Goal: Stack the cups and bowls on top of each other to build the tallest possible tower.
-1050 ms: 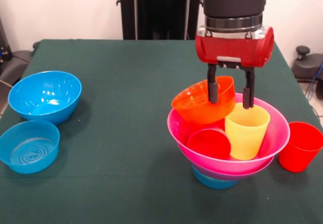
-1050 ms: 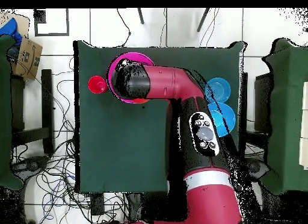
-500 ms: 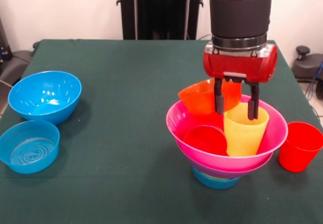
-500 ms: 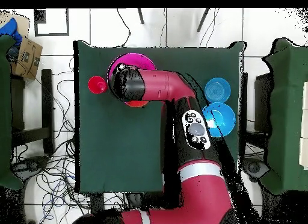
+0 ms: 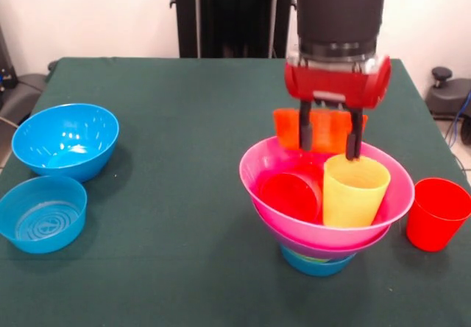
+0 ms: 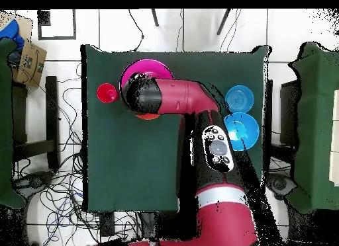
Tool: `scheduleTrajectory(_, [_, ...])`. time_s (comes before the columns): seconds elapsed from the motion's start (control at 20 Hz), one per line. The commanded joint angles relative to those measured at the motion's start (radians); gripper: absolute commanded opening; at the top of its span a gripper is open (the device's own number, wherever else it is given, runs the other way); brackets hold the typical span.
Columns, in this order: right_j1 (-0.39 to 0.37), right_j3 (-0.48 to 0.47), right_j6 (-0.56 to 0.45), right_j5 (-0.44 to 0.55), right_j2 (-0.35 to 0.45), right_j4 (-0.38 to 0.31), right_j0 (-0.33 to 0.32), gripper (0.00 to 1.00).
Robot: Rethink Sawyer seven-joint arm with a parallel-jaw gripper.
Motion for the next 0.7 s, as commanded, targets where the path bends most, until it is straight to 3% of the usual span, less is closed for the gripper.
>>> scheduleTrajectory(0.05, [-0.187, 0.024, 0.039, 0.329, -0.034, 0.035, 0.025, 1.00])
scheduleTrajectory(0.4, [-0.197, -0.038, 0.054, 0.403, -0.024, 0.036, 0.025, 1.00])
scheduleTrajectory(0.7, [-0.199, -0.003, 0.062, 0.367, -0.029, 0.042, 0.026, 1.00])
